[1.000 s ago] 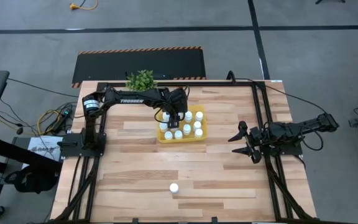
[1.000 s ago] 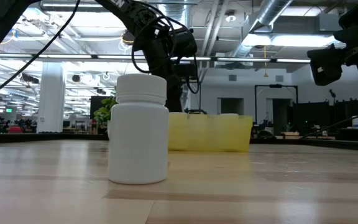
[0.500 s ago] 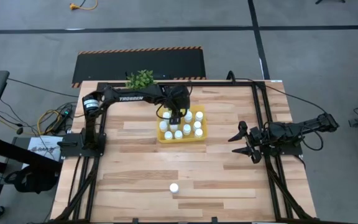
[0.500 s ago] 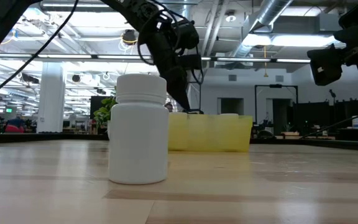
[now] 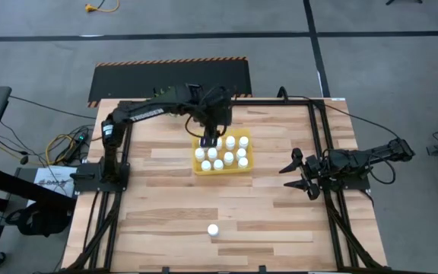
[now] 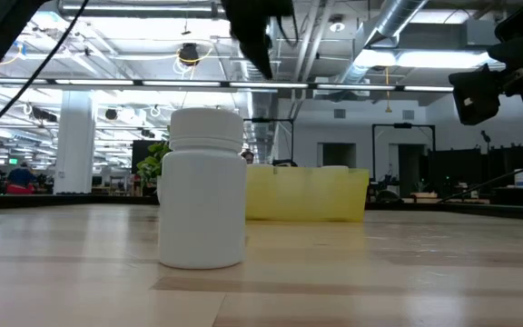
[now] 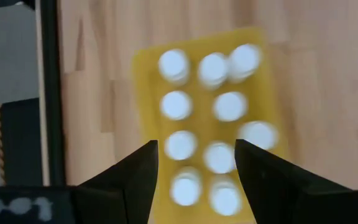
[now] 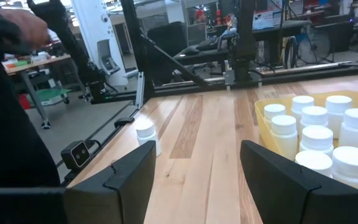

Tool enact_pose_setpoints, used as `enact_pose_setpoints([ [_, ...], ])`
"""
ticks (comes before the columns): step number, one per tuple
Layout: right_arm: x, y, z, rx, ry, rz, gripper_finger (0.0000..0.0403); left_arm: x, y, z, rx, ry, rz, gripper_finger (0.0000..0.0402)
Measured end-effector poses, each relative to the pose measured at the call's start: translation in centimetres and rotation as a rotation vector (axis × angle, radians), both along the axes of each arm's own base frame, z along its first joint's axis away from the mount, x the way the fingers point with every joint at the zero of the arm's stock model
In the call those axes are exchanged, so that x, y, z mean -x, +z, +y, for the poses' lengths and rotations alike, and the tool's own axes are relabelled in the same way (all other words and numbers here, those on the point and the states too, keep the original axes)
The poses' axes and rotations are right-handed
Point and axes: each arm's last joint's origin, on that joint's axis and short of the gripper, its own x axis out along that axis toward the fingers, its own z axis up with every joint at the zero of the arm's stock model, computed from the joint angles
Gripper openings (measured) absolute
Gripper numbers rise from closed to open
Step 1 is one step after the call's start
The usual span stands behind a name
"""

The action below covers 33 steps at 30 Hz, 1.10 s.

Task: Pick and place pill bottles into a basket
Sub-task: Put the white medicine bottle into the yellow bin

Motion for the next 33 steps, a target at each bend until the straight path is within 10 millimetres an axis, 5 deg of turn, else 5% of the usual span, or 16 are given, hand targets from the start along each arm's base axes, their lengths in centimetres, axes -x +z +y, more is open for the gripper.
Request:
enact_pose_setpoints([
  [4, 0.0, 0.0, 0.0, 0.0, 0.0, 0.0, 0.0226, -0.1, 1.9, -3.9, 0.01, -0.043, -0.015, 0.0202],
  [10, 0.0, 0.0, 0.0, 0.0, 0.0, 0.0, 0.0226, -0.2, 1.6, -10.4, 0.023, -0.093, 0.036, 0.0202],
  [24, 0.0, 0.0, 0.0, 0.0, 0.0, 0.0, 0.0226, 0.9, -3.5, -25.3, 0.117, 0.074, 0.022, 0.0202],
  [33, 0.0, 0.0, 0.0, 0.0, 0.0, 0.0, 0.0226, 1.9, -6.8, -29.4, 0.146, 0.152, -0.031, 0.0202],
])
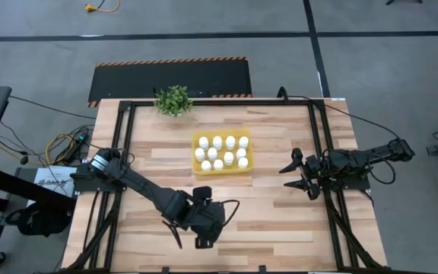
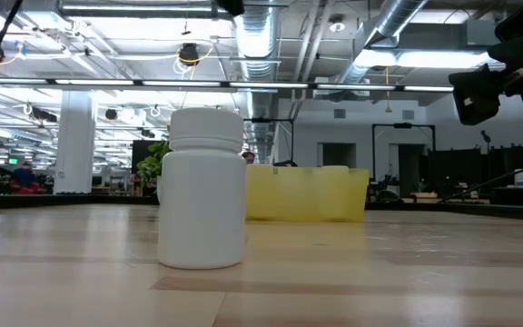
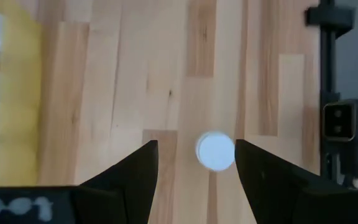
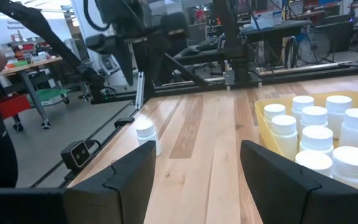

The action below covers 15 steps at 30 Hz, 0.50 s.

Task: Pick and place pill bottles into a basket
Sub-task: Put the white medicine bottle into the yellow bin

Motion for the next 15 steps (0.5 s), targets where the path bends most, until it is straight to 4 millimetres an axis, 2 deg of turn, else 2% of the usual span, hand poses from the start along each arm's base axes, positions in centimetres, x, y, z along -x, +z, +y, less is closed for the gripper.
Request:
enact_pose_setpoints([
  [6, 0.0, 0.0, 0.0, 0.0, 0.0, 0.0, 0.0226, -0.3, -2.2, 0.0, -0.003, -0.008, 0.053, 0.0202],
  [11, 0.0, 0.0, 0.0, 0.001, 0.0, 0.002, 0.0226, -1.6, -3.8, 0.2, -0.006, -0.046, 0.074, 0.0202],
  [15, 0.0, 0.0, 0.0, 0.001, 0.0, 0.003, 0.0226, -2.1, -4.5, 0.5, 0.039, -0.078, 0.107, 0.0203],
])
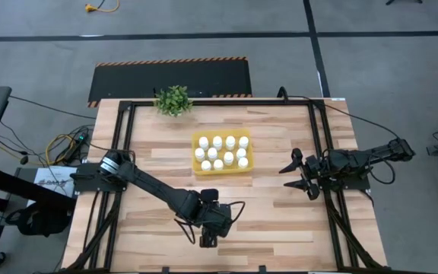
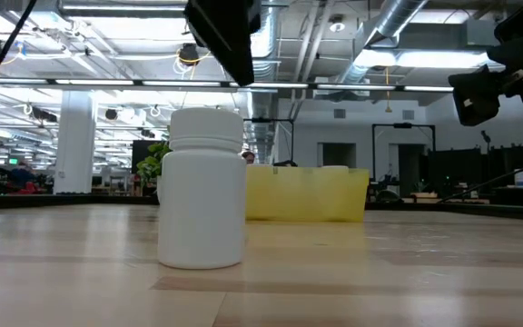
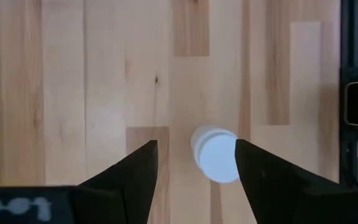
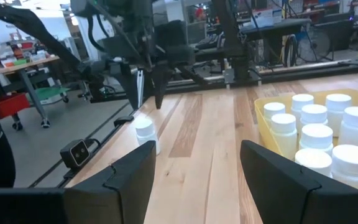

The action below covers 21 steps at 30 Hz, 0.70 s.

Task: Pick and place pill bottles into a basket
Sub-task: Put the white medicine bottle into the yellow bin

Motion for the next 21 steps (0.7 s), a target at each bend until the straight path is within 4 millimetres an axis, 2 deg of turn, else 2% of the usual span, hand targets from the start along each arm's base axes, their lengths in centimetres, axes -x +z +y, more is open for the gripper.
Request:
enact_pose_setpoints([
  [8, 0.0, 0.0, 0.0, 0.001, 0.0, 0.003, 0.0226, -0.1, 0.1, -0.2, 0.032, -0.004, -0.008, 0.0216],
  [15, 0.0, 0.0, 0.0, 0.001, 0.0, 0.003, 0.0226, 0.5, 0.1, -1.4, 0.044, 0.01, -0.006, 0.022],
  [21, 0.0, 0.0, 0.0, 0.001, 0.0, 0.003, 0.0226, 0.9, -0.7, -1.7, 0.039, 0.039, 0.003, 0.022],
])
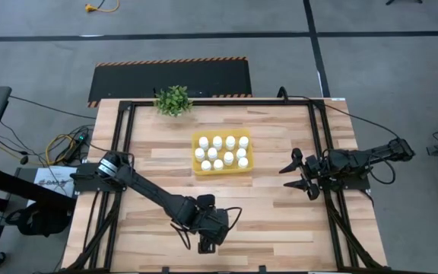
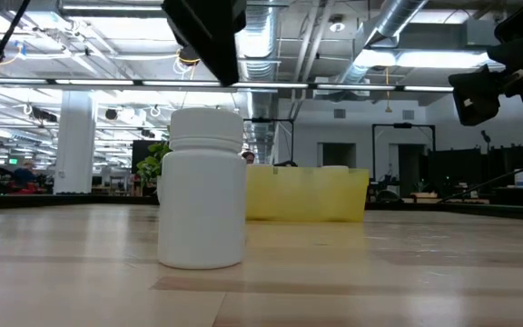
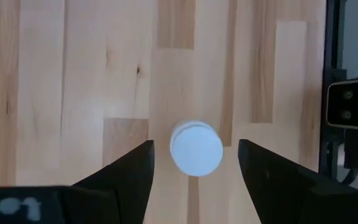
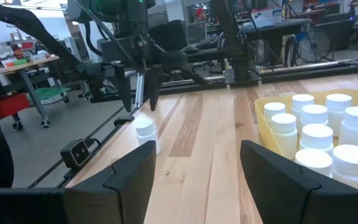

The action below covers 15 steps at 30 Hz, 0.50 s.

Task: Pick and place pill bottles into a basket
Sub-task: Put the white medicine bottle into the yellow bin

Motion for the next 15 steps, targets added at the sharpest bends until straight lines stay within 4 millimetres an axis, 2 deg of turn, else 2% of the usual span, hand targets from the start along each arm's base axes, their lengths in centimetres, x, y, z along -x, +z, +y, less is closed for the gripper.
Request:
enact_pose_setpoints([
  [9, 0.0, 0.0, 0.0, 0.0, 0.0, 0.0, 0.0226, 0.2, -1.6, -0.1, -0.007, 0.01, -0.001, 0.022],
  [15, 0.0, 0.0, 0.0, 0.0, 0.0, 0.0, 0.0226, 0.2, -1.6, -0.1, -0.014, 0.006, -0.006, 0.022],
])
